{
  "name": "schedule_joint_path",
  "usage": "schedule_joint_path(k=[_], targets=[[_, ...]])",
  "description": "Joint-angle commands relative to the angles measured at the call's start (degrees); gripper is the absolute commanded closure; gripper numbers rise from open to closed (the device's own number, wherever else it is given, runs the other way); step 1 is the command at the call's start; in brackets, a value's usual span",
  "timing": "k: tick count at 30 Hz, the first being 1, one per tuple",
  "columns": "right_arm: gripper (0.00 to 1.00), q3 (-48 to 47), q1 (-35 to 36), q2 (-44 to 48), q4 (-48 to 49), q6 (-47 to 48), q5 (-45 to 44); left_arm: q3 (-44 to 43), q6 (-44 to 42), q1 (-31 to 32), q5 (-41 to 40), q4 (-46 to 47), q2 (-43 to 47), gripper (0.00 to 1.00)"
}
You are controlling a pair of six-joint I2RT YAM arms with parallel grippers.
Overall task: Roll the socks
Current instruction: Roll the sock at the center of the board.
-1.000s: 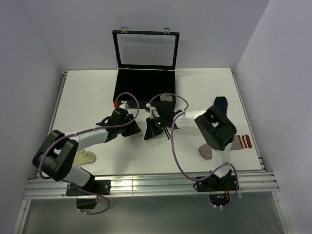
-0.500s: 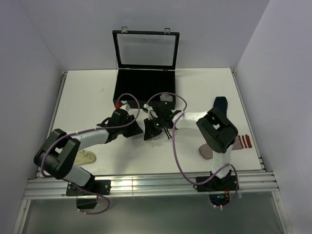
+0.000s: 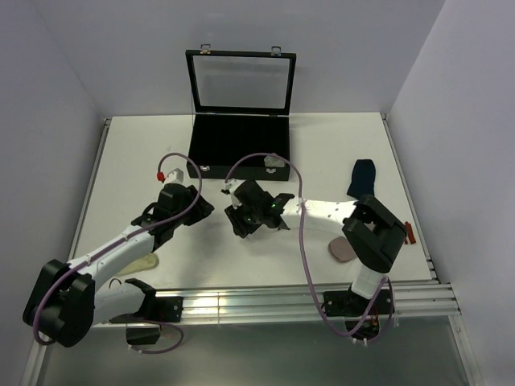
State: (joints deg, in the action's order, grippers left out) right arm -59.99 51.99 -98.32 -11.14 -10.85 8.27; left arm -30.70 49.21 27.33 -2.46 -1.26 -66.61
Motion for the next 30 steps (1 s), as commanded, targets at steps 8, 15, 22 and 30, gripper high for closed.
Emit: schedule_joint_path(k=[8,15,22,30], targets=[[0.54,0.1,6.7,-1.5,-2.3,2.2,-17.8,1.2,-1.0,-0.5,-3.1,-2.8,3.9,0.51],[0.54,0.7,8.5,-3.0,-2.1,1.1,-22.1,1.3,-1.5,-0.5,-3.0,-2.9,4.5,0.49],[0.55,1.2,8.7,-4.9,-1.8,1.1,-21.3,1.3,-1.7,-0.5,-2.1,-2.3,3.7,0.46],[0.56,0.7,10.2,-6.3,-2.5,1.5,-21.9,1.3,-1.8,-0.5,-1.4,-1.9,2.7,0.46]])
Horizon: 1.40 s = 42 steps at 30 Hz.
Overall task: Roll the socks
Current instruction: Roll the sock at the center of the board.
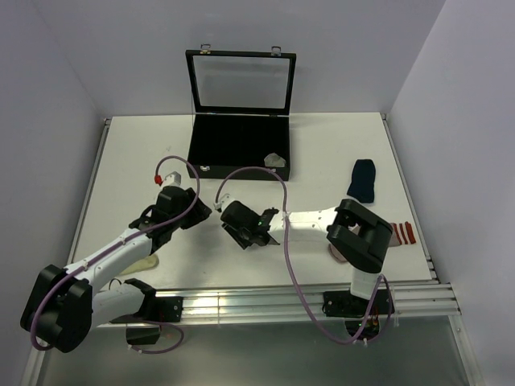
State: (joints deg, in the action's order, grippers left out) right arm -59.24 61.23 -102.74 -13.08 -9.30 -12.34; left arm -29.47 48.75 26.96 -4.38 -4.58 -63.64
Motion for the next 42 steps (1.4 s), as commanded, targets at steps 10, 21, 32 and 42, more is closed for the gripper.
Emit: schedule_joint_path(k=[10,21,32,42], targets=[[0.93,0.5,1.8,-4.9,-1.8,0.7,-3.7,-0.3,-1.5,-0.2,1.0,1.7,-0.6,0.45],[1.00,3.0,-1.5,1.7,7.8,-0.8,15.5,0.2,-1.9,-0.2,3.6,3.1,0.1,0.45],[1.00,8.3,-12.4,1.8,19.3,-8.1,40.9,1.0,-2.3,-0.1,6.0,3.5,-0.3,0.45],[1.00,12.0,-20.4,-1.2,32.0,-17.7,57.2,-0.1,-3.6,-0.1,8.3,3.2,-3.1,0.46]])
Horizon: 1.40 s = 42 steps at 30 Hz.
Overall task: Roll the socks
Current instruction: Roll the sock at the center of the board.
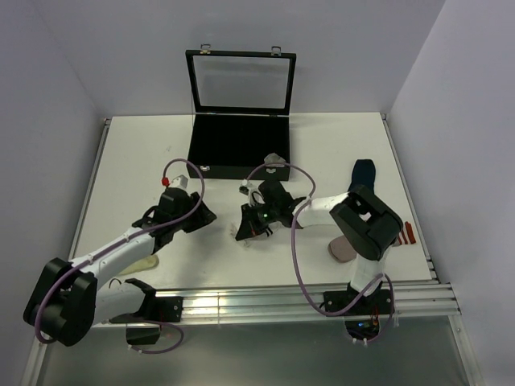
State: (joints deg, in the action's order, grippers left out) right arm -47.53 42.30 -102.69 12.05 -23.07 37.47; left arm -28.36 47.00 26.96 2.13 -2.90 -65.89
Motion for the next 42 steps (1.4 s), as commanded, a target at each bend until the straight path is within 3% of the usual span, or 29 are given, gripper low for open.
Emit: schedule_joint_path(k=[1,18,42], targets=[[1.00,0.5,-1.8,-2.2,7.6,-4.6,8.1,-1.6,-2.1,-0.1,1.9,1.2,-1.1,0.46],[1.00,6.9,-9.2,-12.6,26.3,-20.4,16.4,-5.9,-6.4,0.6,7.4,-1.3,-7.6,0.50],[1.00,5.7,-10.8,-12.4,22.1,-18.9,15.1,-13.4,-13.4,5.3,17.4,-2.6,-21.2,0.53]])
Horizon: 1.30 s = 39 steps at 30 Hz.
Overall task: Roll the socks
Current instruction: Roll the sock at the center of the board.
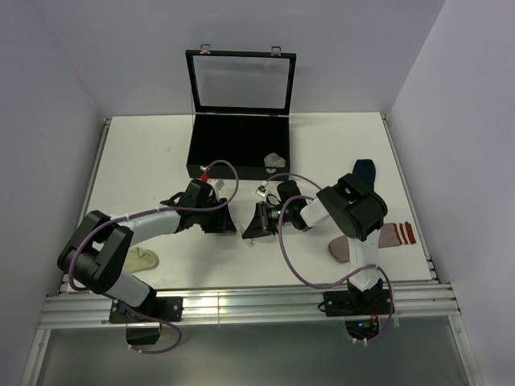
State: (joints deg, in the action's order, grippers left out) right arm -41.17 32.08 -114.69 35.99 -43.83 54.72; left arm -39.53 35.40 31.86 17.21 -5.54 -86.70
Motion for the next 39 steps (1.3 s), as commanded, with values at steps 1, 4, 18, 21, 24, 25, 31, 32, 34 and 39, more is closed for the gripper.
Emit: schedule_joint_path(k=[1,4,18,21,24,25,31,32,34,39], targets=[[1.00,-0.8,-0.5,-0.5,-1.9,1.9,-2.0,-2.4,-2.0,0.5,2.7,0.3,-0.8,0.53],[1.00,-1.0,-0.5,-0.8,-1.6,1.8,-1.8,-2.9,-2.7,0.5,3.5,0.4,-1.7,0.53],[1.00,-1.7,-0.6,-0.5,-3.2,2.7,-1.6,-4.4,-2.2,0.9,5.7,3.9,-5.7,0.54],[1.00,-1.7,-0.5,-0.4,-3.8,3.1,-1.7,-4.3,-2.0,0.9,6.0,4.2,-6.2,0.57],[1.00,-2.1,-0.5,-0.2,-5.0,3.8,-1.8,-4.2,-1.7,0.9,6.3,4.5,-6.6,0.61],[1.00,-2.2,-0.5,-0.1,-5.3,4.0,-1.8,-4.2,-1.7,0.9,6.3,4.6,-6.7,0.63],[0.93,-3.6,-0.3,2.5,-10.4,7.1,-3.3,-4.2,-1.6,0.9,6.1,4.7,-6.9,0.98],[0.90,-3.7,-0.3,4.0,-11.5,8.6,-3.8,-4.1,-1.5,0.9,6.1,4.8,-6.9,0.99],[0.84,-4.4,0.2,6.0,-15.6,10.3,-6.5,-4.1,-1.3,0.8,5.9,4.7,-6.7,1.00],[0.70,-4.4,1.6,14.3,-23.2,15.9,-14.1,-4.3,-0.5,0.9,5.3,4.0,-6.7,1.00]])
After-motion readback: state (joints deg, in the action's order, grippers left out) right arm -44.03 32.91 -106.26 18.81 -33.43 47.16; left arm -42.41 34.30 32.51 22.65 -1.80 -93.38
